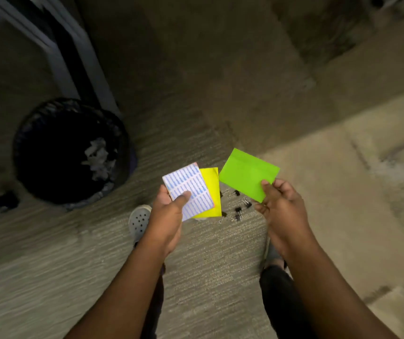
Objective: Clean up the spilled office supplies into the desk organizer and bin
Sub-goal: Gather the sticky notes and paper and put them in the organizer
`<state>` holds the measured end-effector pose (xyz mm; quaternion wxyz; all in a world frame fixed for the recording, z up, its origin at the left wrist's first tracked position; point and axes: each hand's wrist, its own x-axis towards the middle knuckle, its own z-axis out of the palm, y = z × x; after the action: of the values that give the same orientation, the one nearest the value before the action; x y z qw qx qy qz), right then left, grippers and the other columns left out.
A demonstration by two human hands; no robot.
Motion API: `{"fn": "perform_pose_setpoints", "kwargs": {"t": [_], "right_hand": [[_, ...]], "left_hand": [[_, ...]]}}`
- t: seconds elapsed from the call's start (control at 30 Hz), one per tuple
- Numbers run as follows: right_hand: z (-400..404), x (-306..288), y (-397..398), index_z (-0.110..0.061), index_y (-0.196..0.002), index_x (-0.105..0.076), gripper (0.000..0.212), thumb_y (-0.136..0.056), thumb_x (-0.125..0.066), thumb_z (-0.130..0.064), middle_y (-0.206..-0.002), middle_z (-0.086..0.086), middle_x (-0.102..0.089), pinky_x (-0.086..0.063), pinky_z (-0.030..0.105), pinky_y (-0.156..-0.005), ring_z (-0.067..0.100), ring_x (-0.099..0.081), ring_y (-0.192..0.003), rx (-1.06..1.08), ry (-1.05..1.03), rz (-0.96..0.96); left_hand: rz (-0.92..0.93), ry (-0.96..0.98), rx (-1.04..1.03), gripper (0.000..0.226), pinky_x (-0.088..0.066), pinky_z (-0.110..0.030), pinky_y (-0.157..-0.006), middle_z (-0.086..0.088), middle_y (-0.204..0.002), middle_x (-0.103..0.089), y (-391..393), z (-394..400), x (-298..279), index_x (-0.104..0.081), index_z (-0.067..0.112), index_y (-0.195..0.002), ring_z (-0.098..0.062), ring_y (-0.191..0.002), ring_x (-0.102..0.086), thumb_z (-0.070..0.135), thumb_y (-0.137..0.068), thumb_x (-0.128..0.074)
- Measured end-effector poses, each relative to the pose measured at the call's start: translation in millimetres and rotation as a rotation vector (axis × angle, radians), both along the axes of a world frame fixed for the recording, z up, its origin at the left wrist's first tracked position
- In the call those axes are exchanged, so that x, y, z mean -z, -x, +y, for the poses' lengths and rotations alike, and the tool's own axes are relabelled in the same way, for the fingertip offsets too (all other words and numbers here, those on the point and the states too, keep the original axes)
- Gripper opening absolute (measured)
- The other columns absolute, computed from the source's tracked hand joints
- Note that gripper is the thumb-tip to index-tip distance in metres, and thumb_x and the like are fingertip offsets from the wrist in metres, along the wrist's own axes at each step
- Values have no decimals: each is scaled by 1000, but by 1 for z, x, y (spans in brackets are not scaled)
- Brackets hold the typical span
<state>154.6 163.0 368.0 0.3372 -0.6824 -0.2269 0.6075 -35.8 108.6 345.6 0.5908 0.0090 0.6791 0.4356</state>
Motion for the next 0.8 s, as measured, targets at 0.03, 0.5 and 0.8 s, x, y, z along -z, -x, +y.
{"fn": "perform_pose_setpoints", "kwargs": {"t": [0.03,0.5,0.8], "right_hand": [[1,-31,8,-22,-80,-56,18,-95,-54,-13,-66,-13,-62,-44,25,-57,5,-54,-62,9,-13,29],[-6,-378,160,-23,-114,-46,51,-83,-55,17,-113,12,-58,-50,22,-56,18,-58,-77,-365,-308,317],[-13,-464,253,-25,-121,-56,50,-77,-66,-4,-100,7,-70,-54,23,-59,16,-66,-79,-339,-433,532]], "left_hand": [[11,-6,-17,30,-42,-60,-105,-14,-119,-64,8,1,-26,-54,16,-112,-35,-111,-59,-6,-92,-51],[-155,-356,-192,31,-56,-40,-84,-13,-112,-71,144,-16,-341,-60,7,-117,-25,-97,-69,-4,-92,-47],[-202,-379,-188,33,-50,-51,-97,-16,-116,-69,229,-25,-433,-61,10,-116,-33,-109,-64,-3,-94,-42]]}}
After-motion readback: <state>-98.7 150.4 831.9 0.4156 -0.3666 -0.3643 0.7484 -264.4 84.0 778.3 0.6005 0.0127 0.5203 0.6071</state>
